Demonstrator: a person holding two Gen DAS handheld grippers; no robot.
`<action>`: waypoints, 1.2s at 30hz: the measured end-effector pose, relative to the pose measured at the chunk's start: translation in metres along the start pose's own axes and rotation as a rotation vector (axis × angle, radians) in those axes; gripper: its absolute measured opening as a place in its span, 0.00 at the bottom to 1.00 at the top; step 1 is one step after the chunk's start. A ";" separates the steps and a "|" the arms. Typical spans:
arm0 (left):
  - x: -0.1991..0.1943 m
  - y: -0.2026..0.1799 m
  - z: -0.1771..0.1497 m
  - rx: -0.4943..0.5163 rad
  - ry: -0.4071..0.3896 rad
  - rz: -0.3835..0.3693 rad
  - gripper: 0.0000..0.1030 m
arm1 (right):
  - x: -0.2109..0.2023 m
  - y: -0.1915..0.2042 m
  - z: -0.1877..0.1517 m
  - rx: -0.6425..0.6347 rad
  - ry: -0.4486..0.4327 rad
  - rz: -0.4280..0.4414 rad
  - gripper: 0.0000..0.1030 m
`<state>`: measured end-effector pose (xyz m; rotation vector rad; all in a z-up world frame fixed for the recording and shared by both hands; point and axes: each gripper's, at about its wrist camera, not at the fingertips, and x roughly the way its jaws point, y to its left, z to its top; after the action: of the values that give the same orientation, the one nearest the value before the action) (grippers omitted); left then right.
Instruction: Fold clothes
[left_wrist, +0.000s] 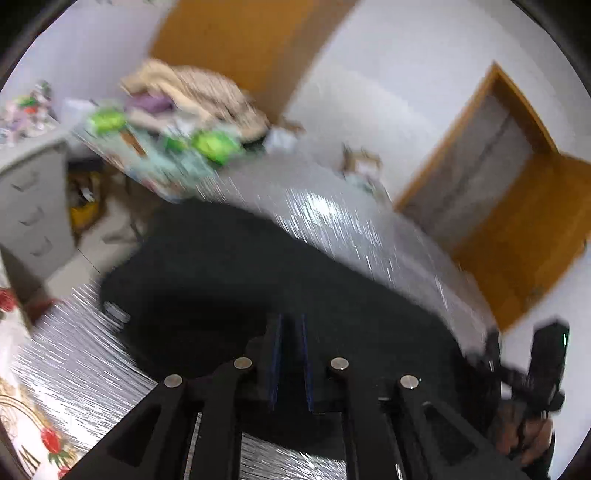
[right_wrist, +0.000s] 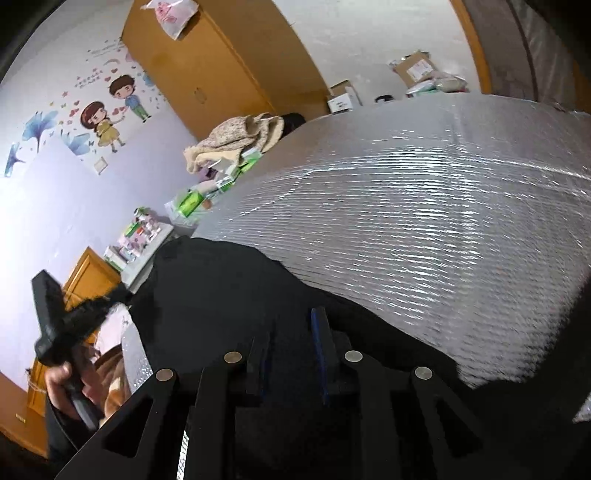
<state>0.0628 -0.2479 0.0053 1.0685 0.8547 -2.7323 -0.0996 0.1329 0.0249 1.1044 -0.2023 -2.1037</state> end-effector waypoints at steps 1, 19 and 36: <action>0.008 0.001 -0.006 0.006 0.040 0.014 0.09 | 0.006 -0.002 0.000 0.007 0.017 -0.016 0.21; 0.008 -0.052 -0.024 0.164 0.075 -0.124 0.06 | -0.003 0.008 -0.008 -0.042 0.009 0.057 0.22; 0.001 -0.071 -0.056 0.257 0.141 -0.169 0.06 | -0.005 0.054 -0.076 -0.418 0.183 0.164 0.23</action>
<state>0.0762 -0.1590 0.0041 1.3038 0.6489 -3.0010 -0.0109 0.1122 0.0057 0.9807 0.2196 -1.7799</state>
